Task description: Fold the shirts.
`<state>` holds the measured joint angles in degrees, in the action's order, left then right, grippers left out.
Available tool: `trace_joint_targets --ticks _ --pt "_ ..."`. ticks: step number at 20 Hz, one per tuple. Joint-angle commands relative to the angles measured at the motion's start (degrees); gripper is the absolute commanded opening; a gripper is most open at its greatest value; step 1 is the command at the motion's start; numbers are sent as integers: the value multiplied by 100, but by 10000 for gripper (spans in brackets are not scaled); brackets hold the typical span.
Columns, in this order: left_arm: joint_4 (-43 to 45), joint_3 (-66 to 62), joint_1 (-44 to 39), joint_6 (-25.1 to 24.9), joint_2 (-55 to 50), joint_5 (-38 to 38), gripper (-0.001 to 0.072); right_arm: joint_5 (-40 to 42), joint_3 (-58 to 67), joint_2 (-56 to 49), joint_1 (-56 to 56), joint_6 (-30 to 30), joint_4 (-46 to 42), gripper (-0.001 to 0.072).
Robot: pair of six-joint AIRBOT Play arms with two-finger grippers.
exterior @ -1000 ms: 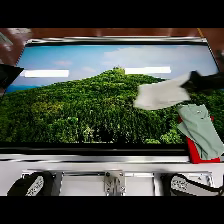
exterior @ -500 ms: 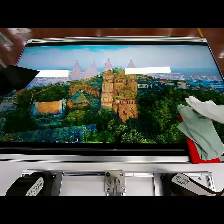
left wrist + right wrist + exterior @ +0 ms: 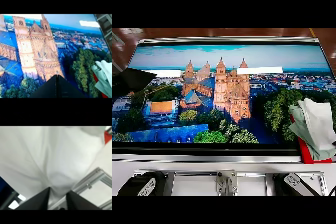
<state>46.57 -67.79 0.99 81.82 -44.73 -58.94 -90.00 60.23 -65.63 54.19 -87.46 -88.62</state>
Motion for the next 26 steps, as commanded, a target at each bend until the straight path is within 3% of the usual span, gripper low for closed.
trace_joint_targets --ticks 1,4,8,11,14,15,17,26 --pt "2 190 -7 -11 0 -2 51 197 -697 225 2 52 -1045 698" --pt "24 358 -7 -37 -57 2 51 433 -348 452 -2 -17 -925 691" --pt "916 374 -190 -142 -372 -13 47 1412 396 1119 -35 332 577 690" --pt "3051 367 -1014 1104 -870 -170 46 1626 422 1467 -964 614 1049 690" --pt "4063 179 -1950 1558 -1755 -1207 52 1307 415 1311 -2557 516 866 691" --pt "4262 31 -2197 1561 -2120 -1738 165 1182 415 1176 -3053 385 846 692" --pt "4395 -225 -2494 1558 -2697 -2452 655 962 415 848 -3718 122 861 692" --pt "4389 -293 -2782 1556 -2964 -1602 668 608 417 391 -4690 24 949 692"
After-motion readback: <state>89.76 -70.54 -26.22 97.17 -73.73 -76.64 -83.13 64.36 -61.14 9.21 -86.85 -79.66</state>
